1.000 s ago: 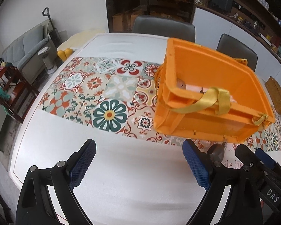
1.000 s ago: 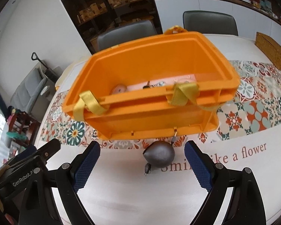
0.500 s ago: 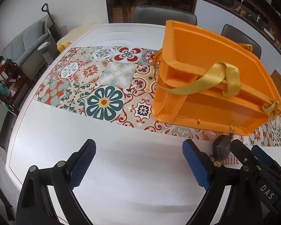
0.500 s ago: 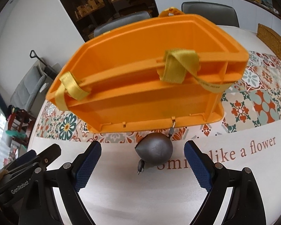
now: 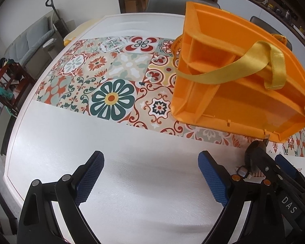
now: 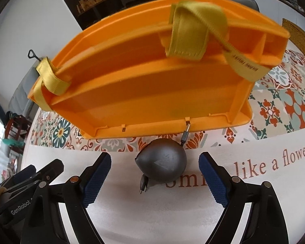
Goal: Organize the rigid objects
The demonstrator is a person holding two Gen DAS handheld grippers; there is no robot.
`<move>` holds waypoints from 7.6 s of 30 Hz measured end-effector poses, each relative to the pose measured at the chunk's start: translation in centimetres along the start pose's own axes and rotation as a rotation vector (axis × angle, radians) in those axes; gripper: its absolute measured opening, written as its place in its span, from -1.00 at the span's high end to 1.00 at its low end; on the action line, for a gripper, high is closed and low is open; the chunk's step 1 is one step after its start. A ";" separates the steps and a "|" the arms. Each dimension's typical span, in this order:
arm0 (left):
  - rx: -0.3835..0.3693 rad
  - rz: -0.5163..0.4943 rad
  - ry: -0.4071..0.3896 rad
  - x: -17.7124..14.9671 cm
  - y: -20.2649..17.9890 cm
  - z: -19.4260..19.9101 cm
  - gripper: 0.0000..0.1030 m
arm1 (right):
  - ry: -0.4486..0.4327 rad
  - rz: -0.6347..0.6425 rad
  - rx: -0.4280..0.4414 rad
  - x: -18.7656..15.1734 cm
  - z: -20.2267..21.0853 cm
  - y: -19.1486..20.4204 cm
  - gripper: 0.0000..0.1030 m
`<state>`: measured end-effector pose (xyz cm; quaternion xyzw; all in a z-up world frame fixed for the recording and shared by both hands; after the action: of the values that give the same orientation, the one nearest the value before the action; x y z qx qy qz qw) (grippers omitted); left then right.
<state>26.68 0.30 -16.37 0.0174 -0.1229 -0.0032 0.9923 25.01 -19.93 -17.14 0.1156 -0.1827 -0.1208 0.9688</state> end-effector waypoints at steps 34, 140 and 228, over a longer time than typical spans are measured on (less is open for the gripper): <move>0.027 -0.045 0.038 -0.1 -1.7 -2.2 -0.84 | 0.027 0.000 -0.018 0.0 -3.4 -0.6 -0.23; -0.083 -0.111 -0.258 7.7 -1.5 13.0 -0.99 | -0.160 -0.044 -0.260 8.5 14.1 2.5 -0.75; -0.015 -0.106 -0.293 -11.2 -1.9 19.4 -0.99 | -0.169 0.003 -0.255 -10.0 22.5 -1.4 -0.84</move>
<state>11.09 -2.11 -0.39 0.0155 -0.2654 -0.0590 0.9622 7.12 -22.51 -0.38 -0.0193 -0.2469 -0.1507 0.9571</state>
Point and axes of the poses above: each gripper's, at about its wrist camera, not at the fingertips, and z roughly against the way its jaws point, y to its left, x to its top, the point moved 4 cm from there along -z, roughly the way its jaws point, and after that the axes turned 11 degrees about y, right-handed, at the moved point
